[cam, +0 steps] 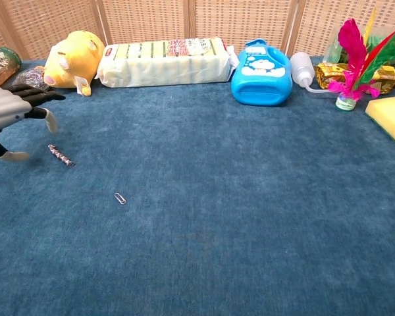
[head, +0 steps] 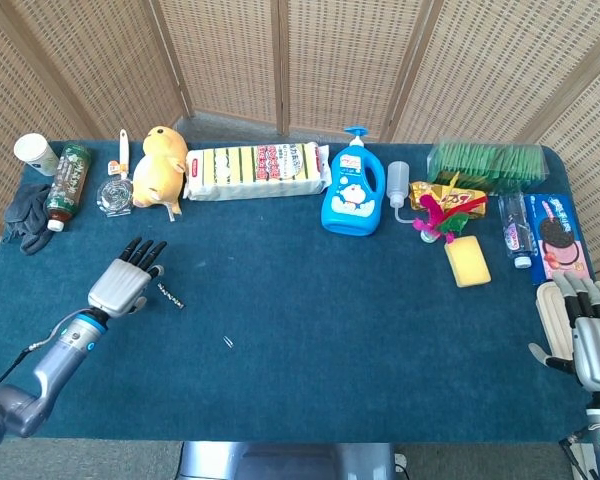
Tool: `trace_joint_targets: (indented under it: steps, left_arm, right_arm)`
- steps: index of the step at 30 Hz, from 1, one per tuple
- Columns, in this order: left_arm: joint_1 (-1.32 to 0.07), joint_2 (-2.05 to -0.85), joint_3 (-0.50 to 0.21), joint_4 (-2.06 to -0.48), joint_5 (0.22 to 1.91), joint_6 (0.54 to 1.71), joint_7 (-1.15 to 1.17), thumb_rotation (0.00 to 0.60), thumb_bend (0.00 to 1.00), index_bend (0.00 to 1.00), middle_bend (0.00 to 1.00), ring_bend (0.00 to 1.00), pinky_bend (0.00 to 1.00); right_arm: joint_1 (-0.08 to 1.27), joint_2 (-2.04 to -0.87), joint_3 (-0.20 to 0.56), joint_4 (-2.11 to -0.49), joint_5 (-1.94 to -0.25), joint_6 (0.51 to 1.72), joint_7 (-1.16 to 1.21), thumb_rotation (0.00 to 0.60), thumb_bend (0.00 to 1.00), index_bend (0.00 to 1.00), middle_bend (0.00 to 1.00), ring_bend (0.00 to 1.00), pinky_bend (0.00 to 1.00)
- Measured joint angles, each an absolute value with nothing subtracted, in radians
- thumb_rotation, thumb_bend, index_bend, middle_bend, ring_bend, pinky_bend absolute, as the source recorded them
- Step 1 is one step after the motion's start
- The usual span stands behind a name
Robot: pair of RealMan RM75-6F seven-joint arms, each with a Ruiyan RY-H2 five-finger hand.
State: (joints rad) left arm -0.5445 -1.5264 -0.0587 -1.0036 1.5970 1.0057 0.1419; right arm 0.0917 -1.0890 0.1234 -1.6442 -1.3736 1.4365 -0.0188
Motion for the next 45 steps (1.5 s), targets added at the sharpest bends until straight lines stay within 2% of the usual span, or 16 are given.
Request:
trace_joint_targets:
  steps: [8,21,31,45]
  left_arm:
    - [-0.555,-1.552,-0.062,-1.015,1.571,1.010,0.209,0.600,0.47,0.38,0.00,0.00,0.01]
    - [-0.557,-1.578,-0.045,-1.007,1.543,1.012,0.253,0.600,0.51,0.40,0.00,0.00,0.03]
    - [-0.562,-1.594,-0.043,-0.999,1.527,1.018,0.279,0.600,0.62,0.41,0.00,0.00,0.03]
    - [-0.573,-1.587,-0.040,-1.023,1.503,1.007,0.322,0.600,0.63,0.41,0.00,0.00,0.03]
  right_arm:
    - [0.092,-1.087,0.122,-1.645,-1.378,1.436,-0.013,0.600,0.07,0.00,0.00,0.00,0.00]
    - [0.093,-1.087,0.122,-1.643,-1.377,1.435,-0.013,0.600,0.07,0.00,0.00,0.00,0.00]
    - [0.092,-1.086,0.122,-1.644,-1.378,1.438,-0.015,0.600,0.07,0.00,0.00,0.00,0.00]
    - [0.093,-1.086,0.121,-1.645,-1.378,1.435,-0.016,0.600,0.07,0.00,0.00,0.00,0.00]
